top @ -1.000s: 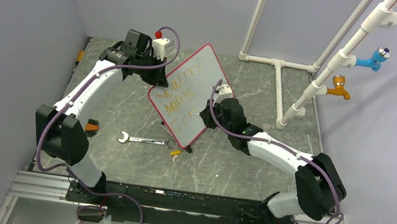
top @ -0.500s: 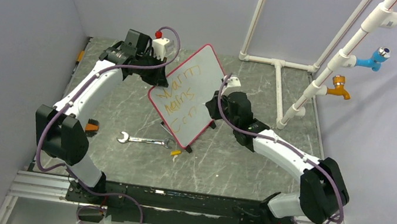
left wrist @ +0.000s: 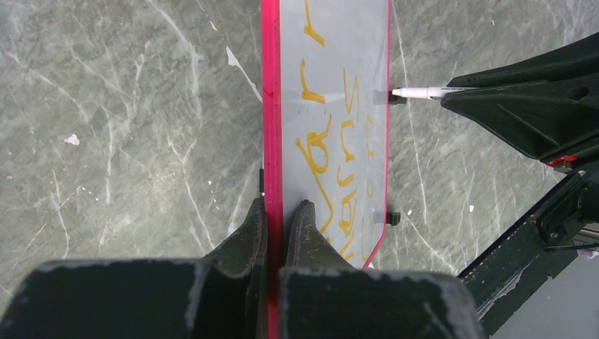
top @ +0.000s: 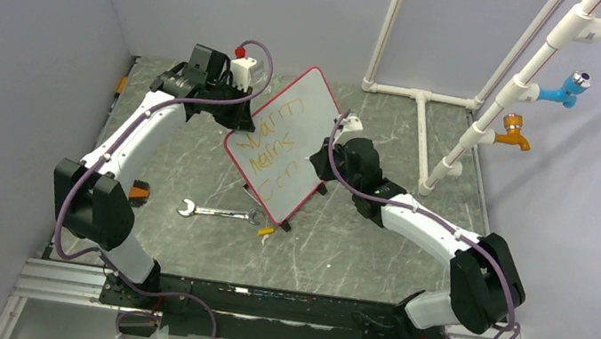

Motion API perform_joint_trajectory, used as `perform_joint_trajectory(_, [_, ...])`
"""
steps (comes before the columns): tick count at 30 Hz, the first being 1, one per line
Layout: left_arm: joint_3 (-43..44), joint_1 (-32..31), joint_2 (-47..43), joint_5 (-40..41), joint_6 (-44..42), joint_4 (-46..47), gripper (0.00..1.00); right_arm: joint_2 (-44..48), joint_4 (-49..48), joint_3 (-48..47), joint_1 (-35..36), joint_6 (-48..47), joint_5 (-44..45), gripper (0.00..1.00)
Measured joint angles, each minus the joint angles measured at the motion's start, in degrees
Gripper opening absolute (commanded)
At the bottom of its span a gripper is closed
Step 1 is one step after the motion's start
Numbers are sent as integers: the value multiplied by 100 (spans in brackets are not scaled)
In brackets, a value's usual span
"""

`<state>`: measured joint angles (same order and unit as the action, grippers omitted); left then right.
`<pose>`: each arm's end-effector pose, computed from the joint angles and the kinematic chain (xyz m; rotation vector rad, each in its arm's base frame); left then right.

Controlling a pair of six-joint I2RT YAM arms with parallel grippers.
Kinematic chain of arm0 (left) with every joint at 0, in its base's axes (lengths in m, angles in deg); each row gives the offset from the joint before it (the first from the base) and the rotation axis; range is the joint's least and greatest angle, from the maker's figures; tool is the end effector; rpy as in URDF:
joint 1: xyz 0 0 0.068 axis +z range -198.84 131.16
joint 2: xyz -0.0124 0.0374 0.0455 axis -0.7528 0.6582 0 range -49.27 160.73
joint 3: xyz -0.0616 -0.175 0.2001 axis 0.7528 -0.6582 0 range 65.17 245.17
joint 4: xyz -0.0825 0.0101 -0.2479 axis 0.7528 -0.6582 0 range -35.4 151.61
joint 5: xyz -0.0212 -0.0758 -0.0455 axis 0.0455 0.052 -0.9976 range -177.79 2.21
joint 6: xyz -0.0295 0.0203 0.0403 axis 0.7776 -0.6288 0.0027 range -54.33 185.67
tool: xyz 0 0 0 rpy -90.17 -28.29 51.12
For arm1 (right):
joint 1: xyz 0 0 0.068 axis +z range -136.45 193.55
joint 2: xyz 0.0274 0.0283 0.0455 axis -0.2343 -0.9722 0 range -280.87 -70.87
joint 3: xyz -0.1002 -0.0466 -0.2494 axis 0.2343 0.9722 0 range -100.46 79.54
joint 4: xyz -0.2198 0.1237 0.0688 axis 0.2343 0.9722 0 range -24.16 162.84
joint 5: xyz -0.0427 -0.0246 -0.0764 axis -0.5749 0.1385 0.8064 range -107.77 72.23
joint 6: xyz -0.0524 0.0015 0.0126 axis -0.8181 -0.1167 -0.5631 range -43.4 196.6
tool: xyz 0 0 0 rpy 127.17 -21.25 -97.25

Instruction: Write a sentence on the whiteboard

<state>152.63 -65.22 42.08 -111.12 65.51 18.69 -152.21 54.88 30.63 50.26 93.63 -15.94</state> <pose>0.3297 -0.1116 0.3430 0.5353 2.3284 -0.6198 0.2581 0.1911 0.2536 -0.3190 1.9658 0.5849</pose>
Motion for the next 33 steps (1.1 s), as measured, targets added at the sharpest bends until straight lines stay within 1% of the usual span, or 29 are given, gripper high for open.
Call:
perform_joint_trajectory(24, [4,-11,0,4,0,-2,0,-9,-116,0,-15,7,-87,0])
perform_joint_trajectory(27, [-7,-83,-44,83,0,31,0,-9,-116,0,-15,9,-87,0])
perform_joint_trajectory(33, [120,-422,-111,444,-2,4,0,164,-109,13,-15,9,-85,0])
